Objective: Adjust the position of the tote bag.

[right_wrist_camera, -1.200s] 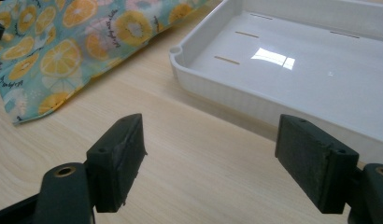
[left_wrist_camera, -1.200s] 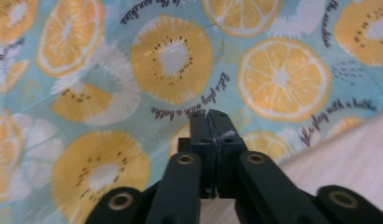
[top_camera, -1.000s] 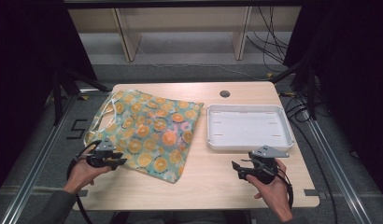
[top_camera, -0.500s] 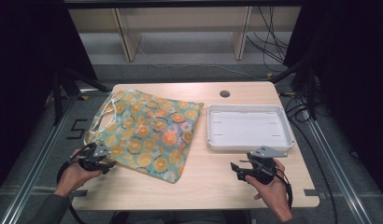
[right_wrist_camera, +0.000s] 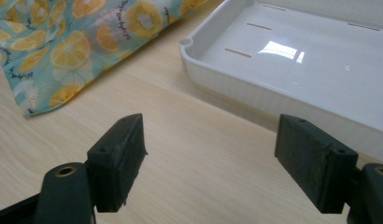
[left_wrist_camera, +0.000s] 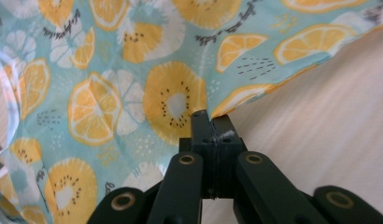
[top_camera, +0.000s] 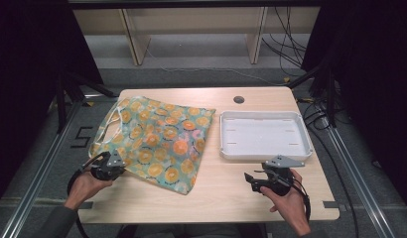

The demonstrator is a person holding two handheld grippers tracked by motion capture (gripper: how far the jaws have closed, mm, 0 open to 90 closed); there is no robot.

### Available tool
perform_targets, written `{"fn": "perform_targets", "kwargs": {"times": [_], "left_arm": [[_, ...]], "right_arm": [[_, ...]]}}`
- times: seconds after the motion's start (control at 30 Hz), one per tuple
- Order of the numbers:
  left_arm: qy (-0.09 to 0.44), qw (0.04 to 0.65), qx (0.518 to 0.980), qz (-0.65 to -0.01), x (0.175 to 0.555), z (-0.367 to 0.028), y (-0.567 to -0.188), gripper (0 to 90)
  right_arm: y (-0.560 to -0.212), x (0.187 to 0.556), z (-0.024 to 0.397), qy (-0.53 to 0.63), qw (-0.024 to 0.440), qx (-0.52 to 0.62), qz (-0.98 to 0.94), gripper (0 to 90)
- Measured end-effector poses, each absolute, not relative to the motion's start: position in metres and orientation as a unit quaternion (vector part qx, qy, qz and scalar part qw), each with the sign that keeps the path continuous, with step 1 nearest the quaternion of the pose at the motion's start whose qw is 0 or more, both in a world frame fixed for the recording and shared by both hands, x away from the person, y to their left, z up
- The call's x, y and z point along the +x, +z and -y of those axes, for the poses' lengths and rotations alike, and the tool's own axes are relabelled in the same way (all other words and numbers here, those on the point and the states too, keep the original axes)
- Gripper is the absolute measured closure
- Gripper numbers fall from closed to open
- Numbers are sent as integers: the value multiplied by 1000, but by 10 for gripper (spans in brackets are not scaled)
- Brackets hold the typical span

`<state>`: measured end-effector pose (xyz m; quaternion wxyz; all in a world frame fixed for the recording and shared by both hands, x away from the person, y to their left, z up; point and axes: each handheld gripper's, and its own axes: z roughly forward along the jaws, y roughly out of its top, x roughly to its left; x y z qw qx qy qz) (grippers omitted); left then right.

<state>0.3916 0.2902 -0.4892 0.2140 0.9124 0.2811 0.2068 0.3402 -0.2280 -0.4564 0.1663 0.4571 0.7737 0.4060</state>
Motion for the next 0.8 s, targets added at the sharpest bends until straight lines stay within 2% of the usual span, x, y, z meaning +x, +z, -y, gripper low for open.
{"fn": "perform_targets", "kwargs": {"times": [0.07,0.37,0.4,0.53,0.8], "left_arm": [[202,215,913,-281,386,-285,-487,898],[162,228,917,-285,356,-263,-481,897],[144,229,920,-282,351,-259,-477,897],[138,232,921,-280,344,-251,-476,896],[122,247,926,-257,332,-236,-473,896]], "right_arm": [[-457,341,228,406,172,451,-776,258],[-461,342,216,407,138,441,-788,273],[-461,342,213,404,133,442,-790,273],[-467,347,192,404,96,421,-807,300],[-478,355,146,384,72,378,-839,308]]}}
